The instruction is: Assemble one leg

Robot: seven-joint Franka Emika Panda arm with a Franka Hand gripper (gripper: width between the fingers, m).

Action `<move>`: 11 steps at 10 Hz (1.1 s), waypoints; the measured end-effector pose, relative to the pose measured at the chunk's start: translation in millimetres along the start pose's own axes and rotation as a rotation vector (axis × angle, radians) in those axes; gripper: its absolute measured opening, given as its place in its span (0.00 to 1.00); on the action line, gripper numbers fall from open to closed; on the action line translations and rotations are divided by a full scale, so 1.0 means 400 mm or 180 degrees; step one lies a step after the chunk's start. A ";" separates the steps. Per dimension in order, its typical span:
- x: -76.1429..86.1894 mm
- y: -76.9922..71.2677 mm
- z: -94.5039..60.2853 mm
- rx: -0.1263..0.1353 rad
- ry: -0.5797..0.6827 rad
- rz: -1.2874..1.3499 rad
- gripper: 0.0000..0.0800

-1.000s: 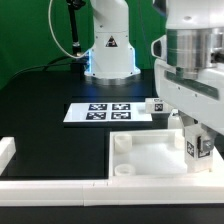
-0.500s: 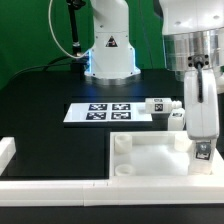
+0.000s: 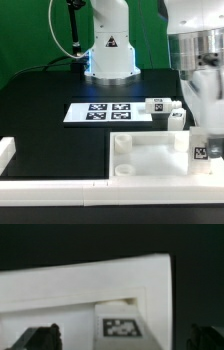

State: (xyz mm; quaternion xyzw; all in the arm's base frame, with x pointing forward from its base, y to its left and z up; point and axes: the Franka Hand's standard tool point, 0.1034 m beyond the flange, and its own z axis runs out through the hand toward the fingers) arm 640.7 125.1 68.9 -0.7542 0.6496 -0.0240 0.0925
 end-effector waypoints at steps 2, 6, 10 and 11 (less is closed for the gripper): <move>0.002 0.003 0.002 -0.0005 -0.0001 -0.0560 0.81; 0.017 -0.009 -0.009 -0.0066 0.0074 -0.2162 0.81; 0.032 -0.005 -0.008 -0.0147 0.0037 -0.3402 0.81; 0.033 -0.005 -0.008 -0.0147 0.0039 -0.3350 0.66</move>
Offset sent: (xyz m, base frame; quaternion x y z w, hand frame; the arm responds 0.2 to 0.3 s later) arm 0.0000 0.0000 0.0000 0.0000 0.0000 -0.1296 0.9916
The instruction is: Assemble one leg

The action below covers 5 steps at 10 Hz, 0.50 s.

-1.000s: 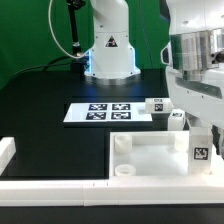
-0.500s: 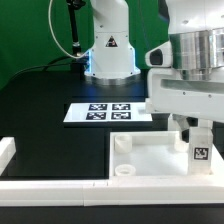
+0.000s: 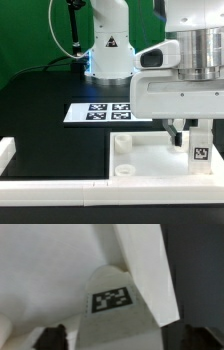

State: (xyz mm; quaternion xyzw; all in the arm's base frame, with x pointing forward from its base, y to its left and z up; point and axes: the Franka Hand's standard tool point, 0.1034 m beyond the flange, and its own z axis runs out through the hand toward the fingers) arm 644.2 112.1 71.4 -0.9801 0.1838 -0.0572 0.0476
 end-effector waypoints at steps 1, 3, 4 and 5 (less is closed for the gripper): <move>0.000 0.000 0.000 0.0000 -0.0001 0.0011 0.48; 0.001 0.007 0.002 -0.0009 -0.0001 0.0565 0.36; 0.002 0.009 0.002 -0.0012 0.0000 0.0862 0.36; 0.002 0.011 0.002 -0.0049 0.0003 0.1422 0.36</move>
Offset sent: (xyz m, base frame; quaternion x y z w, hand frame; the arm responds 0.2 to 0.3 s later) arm 0.0000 0.0000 0.0000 0.0000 0.0000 0.1938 0.9810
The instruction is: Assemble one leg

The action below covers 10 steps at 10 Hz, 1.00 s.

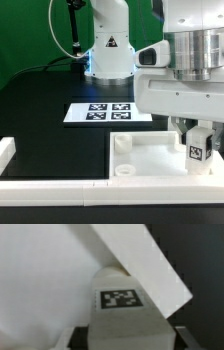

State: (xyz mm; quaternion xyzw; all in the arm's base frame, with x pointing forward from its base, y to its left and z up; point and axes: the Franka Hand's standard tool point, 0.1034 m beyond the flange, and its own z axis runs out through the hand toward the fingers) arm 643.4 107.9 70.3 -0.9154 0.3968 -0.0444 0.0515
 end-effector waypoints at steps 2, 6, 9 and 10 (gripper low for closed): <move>0.002 0.005 0.000 -0.0001 0.0008 0.1148 0.36; -0.006 0.003 0.001 0.0008 -0.0075 0.2927 0.36; -0.003 0.007 0.001 -0.0014 -0.0079 0.3441 0.36; -0.003 0.008 0.001 -0.0018 -0.0076 0.3522 0.36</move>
Offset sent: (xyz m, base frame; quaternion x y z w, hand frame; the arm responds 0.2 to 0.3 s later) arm 0.0131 0.0132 0.0030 0.0394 -0.0267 0.4291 0.9020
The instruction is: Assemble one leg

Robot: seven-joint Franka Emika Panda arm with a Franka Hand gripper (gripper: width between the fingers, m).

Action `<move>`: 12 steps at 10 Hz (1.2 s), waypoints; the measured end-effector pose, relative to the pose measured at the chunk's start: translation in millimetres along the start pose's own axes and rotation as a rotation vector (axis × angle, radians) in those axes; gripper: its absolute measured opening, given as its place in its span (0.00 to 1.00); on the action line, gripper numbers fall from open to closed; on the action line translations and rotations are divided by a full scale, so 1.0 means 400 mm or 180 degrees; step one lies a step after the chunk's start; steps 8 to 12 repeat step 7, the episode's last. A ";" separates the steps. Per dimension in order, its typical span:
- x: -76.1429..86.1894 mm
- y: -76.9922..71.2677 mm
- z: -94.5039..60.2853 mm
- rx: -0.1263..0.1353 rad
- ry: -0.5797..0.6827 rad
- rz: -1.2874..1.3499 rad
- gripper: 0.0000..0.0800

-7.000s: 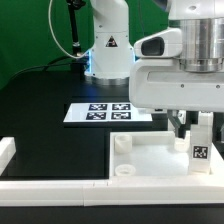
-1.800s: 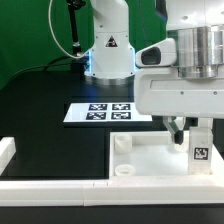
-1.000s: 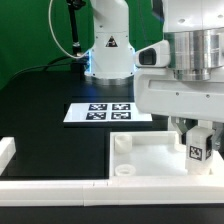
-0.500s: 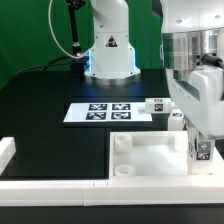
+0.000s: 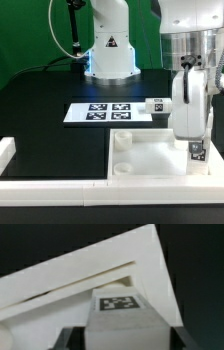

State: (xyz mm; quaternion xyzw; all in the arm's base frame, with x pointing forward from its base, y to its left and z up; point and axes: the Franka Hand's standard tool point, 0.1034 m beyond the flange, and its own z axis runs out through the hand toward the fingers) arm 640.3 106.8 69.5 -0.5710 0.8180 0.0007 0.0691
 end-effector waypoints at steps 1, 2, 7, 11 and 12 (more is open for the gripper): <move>0.001 0.001 0.000 0.0007 0.0015 0.0237 0.36; 0.003 0.000 0.000 0.0010 0.0022 0.0182 0.36; -0.026 -0.026 -0.076 0.0113 -0.0089 -0.0043 0.80; -0.026 -0.026 -0.076 0.0113 -0.0089 -0.0043 0.80; -0.026 -0.026 -0.076 0.0113 -0.0089 -0.0043 0.80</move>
Offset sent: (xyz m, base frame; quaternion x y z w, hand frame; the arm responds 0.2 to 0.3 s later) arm 0.0000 0.0000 0.0000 0.0000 0.0000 0.0000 1.0000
